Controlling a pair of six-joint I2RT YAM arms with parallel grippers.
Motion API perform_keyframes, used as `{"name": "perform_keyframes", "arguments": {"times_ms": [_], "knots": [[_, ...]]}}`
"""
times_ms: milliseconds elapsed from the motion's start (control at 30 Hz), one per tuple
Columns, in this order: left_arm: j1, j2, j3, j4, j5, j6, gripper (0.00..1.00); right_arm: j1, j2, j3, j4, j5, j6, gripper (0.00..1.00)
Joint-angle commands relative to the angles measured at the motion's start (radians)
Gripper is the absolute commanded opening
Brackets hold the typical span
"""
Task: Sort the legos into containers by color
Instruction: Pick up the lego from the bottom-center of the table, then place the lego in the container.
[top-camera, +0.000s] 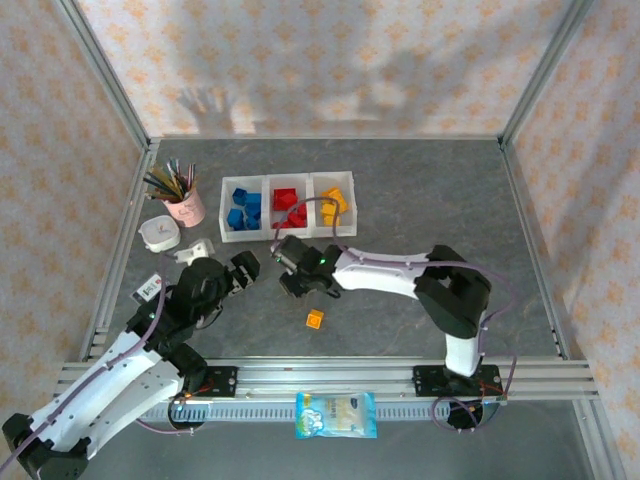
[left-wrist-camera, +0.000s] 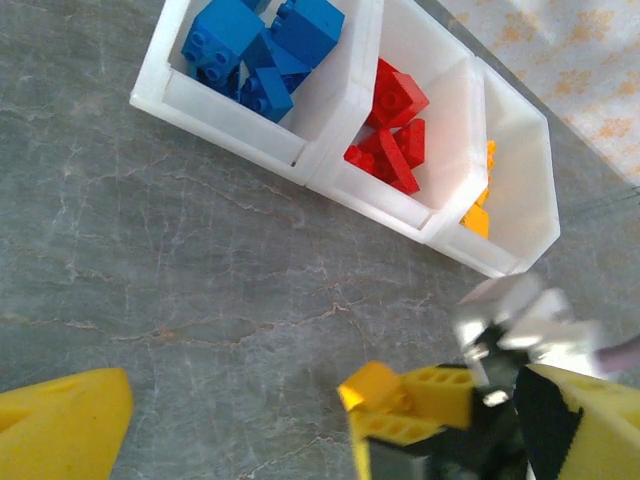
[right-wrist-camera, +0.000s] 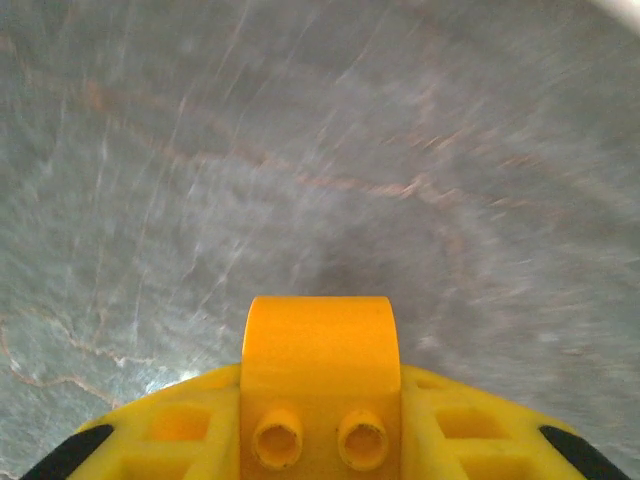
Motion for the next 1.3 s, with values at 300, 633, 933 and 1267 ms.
{"name": "perform_keyframes", "arguments": {"times_ms": [300,633,933,1267], "knots": [[0.012,0.178,0.089,0.222,0.075,0.094,0.99,-0.274,-0.046,0.202,-0.082,0.076,0.098,0.3],[0.015,0.294,0.132,0.302,0.1,0.123,0.99,-0.413,0.208,0.47,-0.106,0.179,0.125,0.3],[0.022,0.312,0.144,0.303,0.107,0.133,0.99,-0.433,0.3,0.599,-0.141,0.188,0.101,0.5],[0.022,0.277,0.131,0.266,0.119,0.128,0.99,-0.37,0.07,0.346,-0.106,0.149,0.111,0.6]]}}
